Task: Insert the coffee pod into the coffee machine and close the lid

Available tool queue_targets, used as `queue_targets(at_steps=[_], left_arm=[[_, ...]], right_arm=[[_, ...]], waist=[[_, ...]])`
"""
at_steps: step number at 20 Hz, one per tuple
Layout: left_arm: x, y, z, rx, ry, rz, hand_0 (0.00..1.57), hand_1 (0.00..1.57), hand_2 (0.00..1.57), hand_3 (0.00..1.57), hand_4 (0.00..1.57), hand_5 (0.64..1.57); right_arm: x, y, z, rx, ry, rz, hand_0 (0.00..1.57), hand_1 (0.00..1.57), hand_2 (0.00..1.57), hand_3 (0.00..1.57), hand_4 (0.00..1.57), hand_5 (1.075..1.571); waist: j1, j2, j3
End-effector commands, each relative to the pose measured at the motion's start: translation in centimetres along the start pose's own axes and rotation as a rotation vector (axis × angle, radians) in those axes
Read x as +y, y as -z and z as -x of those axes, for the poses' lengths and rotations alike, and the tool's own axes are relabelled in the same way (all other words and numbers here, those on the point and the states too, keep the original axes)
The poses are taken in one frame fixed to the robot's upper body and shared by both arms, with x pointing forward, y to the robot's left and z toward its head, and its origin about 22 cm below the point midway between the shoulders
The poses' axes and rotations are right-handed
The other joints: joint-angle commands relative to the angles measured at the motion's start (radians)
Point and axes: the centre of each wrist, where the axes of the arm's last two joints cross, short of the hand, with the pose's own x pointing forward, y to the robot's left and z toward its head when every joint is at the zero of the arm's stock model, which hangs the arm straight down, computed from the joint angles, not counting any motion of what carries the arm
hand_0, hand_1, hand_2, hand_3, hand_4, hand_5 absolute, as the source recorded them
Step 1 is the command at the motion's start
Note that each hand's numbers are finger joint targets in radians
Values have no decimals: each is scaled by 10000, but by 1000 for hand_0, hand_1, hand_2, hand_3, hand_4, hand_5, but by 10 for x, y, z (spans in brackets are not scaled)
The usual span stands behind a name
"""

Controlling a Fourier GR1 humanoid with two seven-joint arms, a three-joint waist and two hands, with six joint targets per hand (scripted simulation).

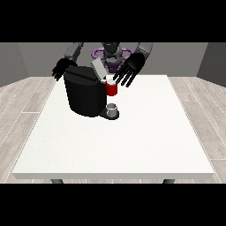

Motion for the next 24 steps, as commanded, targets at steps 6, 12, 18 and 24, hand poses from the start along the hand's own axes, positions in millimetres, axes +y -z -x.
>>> queue_targets(at_steps=[6, 12, 18, 24], left_arm=[[-43, -6, 8, 190, -1021, 742, 0, 0, 0, 0, 0, 1571], [-91, -21, 30, 182, -5266, -302, 0, 0, 0, 0, 79, 1571], [-158, -45, 43, 724, -8334, 320, 0, 0, 0, 0, 0, 1571], [-215, -86, 61, 1301, -9934, 385, 0, 0, 0, 0, 227, 1571]], right_arm=[[-26, -22, 25, 550, -29, 392, 0, 0, 0, 0, 424, 1571], [-43, -34, 27, 706, -140, 449, 0, 0, 0, 0, 492, 1571], [-50, -33, 14, 944, -239, -328, 0, 0, 0, 0, 370, 1571], [-52, -23, -8, 693, -857, -796, 0, 0, 0, 0, 43, 1571]], waist=[[613, -1251, -2], [1165, -2249, -16], [1968, -3702, -12], [2836, -4456, -11]])
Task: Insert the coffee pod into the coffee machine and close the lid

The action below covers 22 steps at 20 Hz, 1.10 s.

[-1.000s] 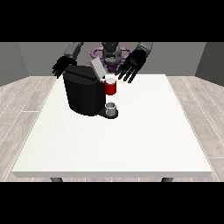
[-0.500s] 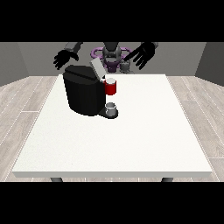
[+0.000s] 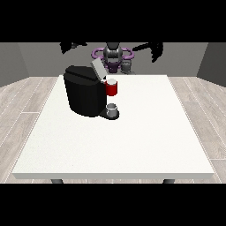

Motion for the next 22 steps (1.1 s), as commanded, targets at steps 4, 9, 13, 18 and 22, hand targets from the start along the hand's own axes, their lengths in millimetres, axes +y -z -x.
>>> queue_targets(at_steps=[4, 9, 13, 18, 22], left_arm=[[-11, -16, 19, -22, -1507, 49, 0, 0, 0, 0, 0, 1571], [-50, -22, 26, 327, -2398, 357, 0, 0, 0, 0, 0, 1571], [-44, -31, 24, -56, -2886, 451, 0, 0, 0, 0, 27, 1571], [-37, -56, 29, -565, -2810, 143, 0, 0, 0, 0, 204, 1571], [-39, -60, 18, -775, -2549, -269, 0, 0, 0, 0, 0, 1571]], right_arm=[[0, 15, -22, -491, -187, -1014, 0, 0, 0, 0, 0, 1571], [15, 30, -36, -111, -917, -953, 0, 0, 0, 0, 137, 1571], [9, 37, -35, -428, -1040, -1119, 0, 0, 0, 0, 161, 1571], [29, 33, -21, -503, -488, -1314, 0, 0, 0, 0, 0, 1571], [12, 57, -39, -394, -394, -1483, 0, 0, 0, 0, 0, 1571]], waist=[[1004, 5, 9], [1637, -359, 8], [1976, 57, 10], [1839, 541, 10], [1772, 1059, 10]])
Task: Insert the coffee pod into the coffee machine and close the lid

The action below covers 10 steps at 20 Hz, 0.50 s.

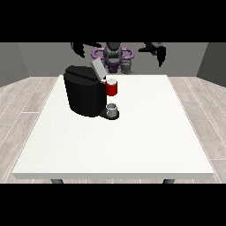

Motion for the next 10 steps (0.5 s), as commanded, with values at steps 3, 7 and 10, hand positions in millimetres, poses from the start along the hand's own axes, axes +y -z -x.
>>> queue_targets(at_steps=[3, 7, 10], left_arm=[[-17, -18, -4, -68, -282, 200, 0, 0, 0, 0, 0, 1571], [-14, -35, -10, -339, -305, 11, 0, 0, 0, 0, 0, 1571], [11, -36, -24, -714, 128, -767, 0, 0, 0, 0, 0, 1571]], right_arm=[[-9, 15, 14, 511, 445, 391, 0, 0, 0, 0, 0, 1571], [-24, 25, 13, 59, -5, 548, 0, 0, 0, 0, 0, 1571], [0, 24, 16, -94, 40, -405, 0, 0, 0, 0, 0, 1571]], waist=[[417, 360, 1], [528, 772, 2], [-303, 1163, -1]])
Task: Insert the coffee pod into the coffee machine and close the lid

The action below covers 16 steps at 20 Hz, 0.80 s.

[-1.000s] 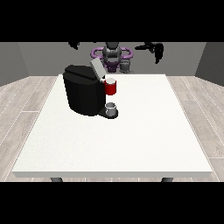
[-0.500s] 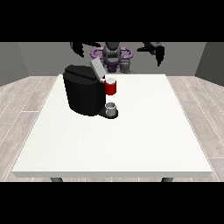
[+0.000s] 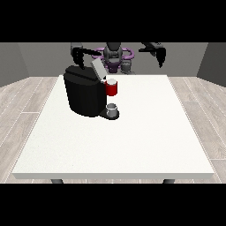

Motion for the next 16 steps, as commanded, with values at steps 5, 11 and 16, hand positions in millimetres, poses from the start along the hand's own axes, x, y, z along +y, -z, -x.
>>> queue_targets(at_steps=[5, 11, 16], left_arm=[[16, -11, -9, -201, 361, -737, 0, 0, 0, 0, 0, 1571], [20, -19, -25, -327, 456, -688, 0, 0, 0, 0, 0, 1571], [15, -34, -8, -333, 348, -854, 0, 0, 0, 0, 0, 1571]], right_arm=[[46, 21, -19, -327, -402, -1016, 0, 0, 0, 0, 0, 1571], [30, 32, -18, -195, -423, -841, 0, 0, 0, 0, 0, 1571], [35, 36, -23, -389, -384, -1118, 0, 0, 0, 0, 0, 1571]], waist=[[-634, 584, -3], [-485, 618, -2], [-570, 694, -2]])
